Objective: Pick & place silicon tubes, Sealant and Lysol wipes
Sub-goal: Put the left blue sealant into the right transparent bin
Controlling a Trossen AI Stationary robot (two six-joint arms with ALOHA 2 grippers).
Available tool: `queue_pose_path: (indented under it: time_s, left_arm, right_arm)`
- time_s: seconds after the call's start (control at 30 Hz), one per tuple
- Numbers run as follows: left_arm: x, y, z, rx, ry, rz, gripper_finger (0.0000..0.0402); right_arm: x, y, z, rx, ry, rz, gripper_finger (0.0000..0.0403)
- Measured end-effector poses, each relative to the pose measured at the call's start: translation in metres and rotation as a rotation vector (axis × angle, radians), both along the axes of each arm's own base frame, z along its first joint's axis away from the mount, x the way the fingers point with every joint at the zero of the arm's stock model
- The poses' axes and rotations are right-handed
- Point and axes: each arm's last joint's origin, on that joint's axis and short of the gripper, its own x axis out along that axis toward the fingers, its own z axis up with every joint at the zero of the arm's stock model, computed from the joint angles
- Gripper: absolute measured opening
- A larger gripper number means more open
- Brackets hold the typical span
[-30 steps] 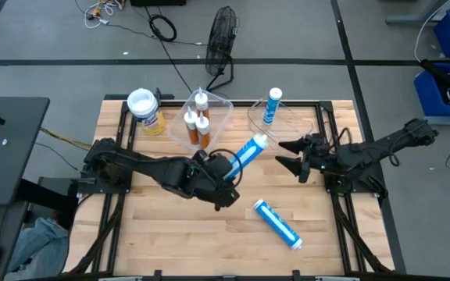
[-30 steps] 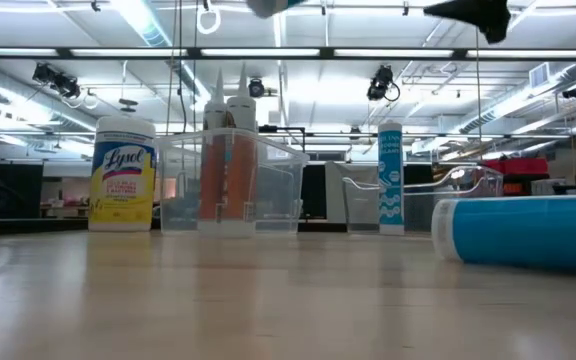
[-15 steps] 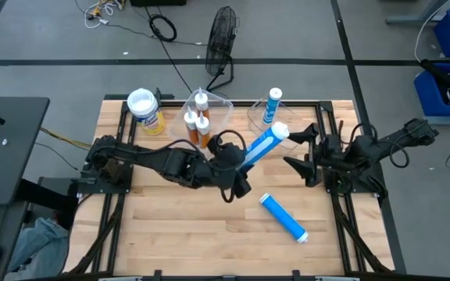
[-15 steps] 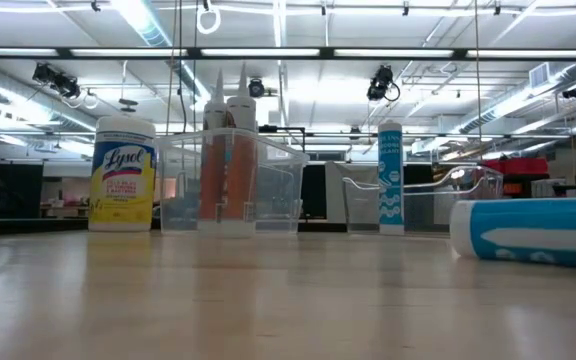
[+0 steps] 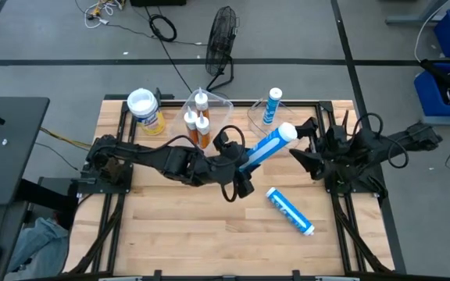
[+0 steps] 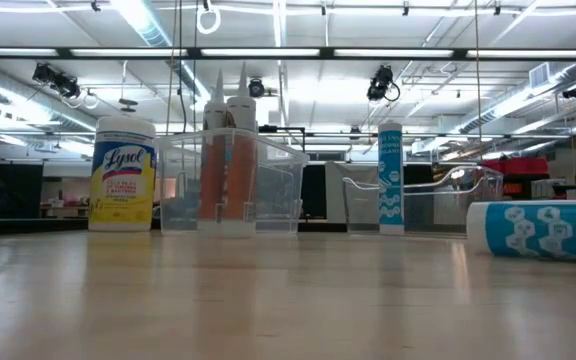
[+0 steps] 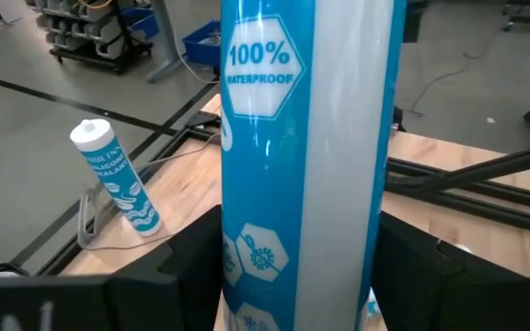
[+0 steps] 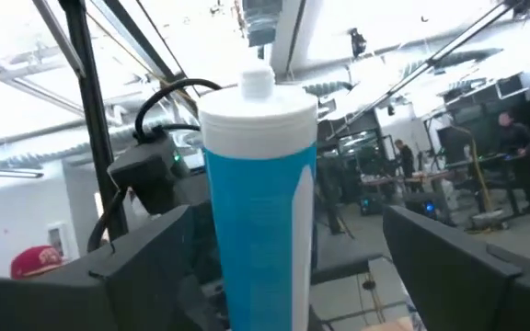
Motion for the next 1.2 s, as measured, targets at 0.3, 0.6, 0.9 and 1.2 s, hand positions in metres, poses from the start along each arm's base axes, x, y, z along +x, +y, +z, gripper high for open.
queue_pose_path:
  time_s: [0.3,0.6,0.9,1.2]
  left_arm:
    - [0.002,0.005,0.000,-0.007,0.000,-0.001,0.0220]
    - [0.004,0.008,0.003,-0.002,-0.036,0.007,0.0220]
    - [0.005,0.008,0.007,0.026,-0.059,0.010,0.0220]
    - [0.006,0.009,0.007,0.040,-0.057,0.005,0.0220]
  right_arm:
    - [0.025,-0.005,0.026,-0.052,-0.012,0.047,0.0359]
    - [0.047,-0.010,0.043,-0.020,-0.010,0.161,0.0355]
    - [0.055,-0.011,0.043,0.015,-0.013,0.182,0.0317]
    - [0.053,-0.011,0.047,0.018,-0.061,0.180,0.0292]
